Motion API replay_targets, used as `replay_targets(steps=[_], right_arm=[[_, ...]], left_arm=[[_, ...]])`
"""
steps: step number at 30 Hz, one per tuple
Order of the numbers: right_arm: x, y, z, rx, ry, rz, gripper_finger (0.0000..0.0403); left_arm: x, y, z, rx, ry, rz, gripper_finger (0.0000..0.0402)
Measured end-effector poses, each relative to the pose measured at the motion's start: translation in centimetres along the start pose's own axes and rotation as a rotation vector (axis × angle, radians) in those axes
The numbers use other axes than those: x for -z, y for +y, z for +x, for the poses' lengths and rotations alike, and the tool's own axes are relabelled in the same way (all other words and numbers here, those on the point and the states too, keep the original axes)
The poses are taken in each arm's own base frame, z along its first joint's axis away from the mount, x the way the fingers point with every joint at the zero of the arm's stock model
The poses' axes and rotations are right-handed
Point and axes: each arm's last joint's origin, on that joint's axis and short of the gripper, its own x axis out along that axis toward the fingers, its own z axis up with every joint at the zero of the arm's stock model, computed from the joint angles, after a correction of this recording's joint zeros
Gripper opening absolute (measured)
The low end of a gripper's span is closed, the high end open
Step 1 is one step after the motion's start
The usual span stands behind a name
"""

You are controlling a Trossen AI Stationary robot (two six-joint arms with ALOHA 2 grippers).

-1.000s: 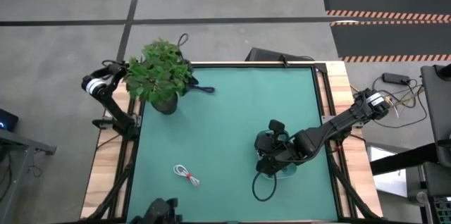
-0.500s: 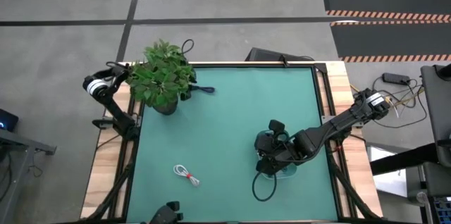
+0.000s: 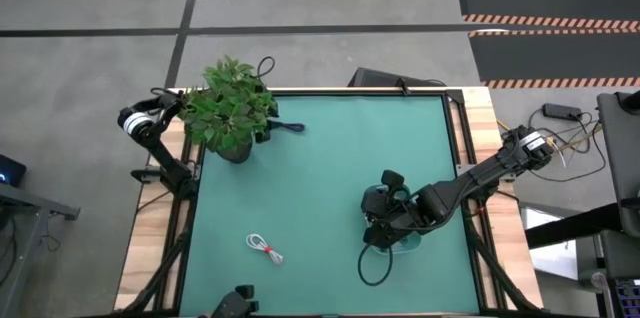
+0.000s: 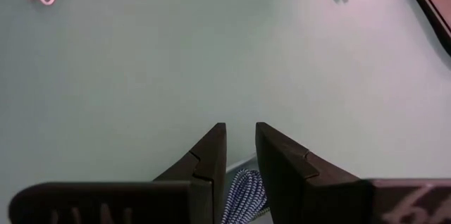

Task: Pick and place USB-C Cables
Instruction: Put the violet charger cable into the blue bin

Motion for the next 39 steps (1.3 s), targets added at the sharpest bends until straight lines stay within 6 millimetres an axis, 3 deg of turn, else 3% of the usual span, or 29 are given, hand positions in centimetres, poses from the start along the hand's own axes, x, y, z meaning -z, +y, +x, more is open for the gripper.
replay_targets(steps=[7, 11, 22, 25, 32, 39], right_arm=[[0.0, 0.0, 0.0, -0.002, -0.002, 0.004, 0.0068], [0.0, 0.0, 0.0, -0.002, -0.002, 0.004, 0.0068], [0.0, 0.0, 0.0, -0.004, -0.003, 0.005, 0.0068], [0.0, 0.0, 0.0, -0.004, -0.003, 0.005, 0.0068], [0.0, 0.1, 0.0, -0.006, -0.003, 0.006, 0.0068], [0.0, 0.1, 0.0, -0.008, -0.001, 0.005, 0.0068]], left_arm=[[1.2, 0.4, 0.8, -0.012, 0.067, -0.057, 0.0161], [0.8, 0.5, 1.2, -0.014, 0.064, -0.049, 0.0150], [0.8, 0.8, 1.0, -0.024, 0.059, -0.071, 0.0020], [0.7, 1.1, 0.6, -0.042, 0.050, -0.089, 0.0011], [-0.9, 1.3, -2.8, -0.175, 0.031, -0.064, 0.0012], [-2.6, 1.8, -9.0, -0.378, -0.094, -0.041, 0.0012]])
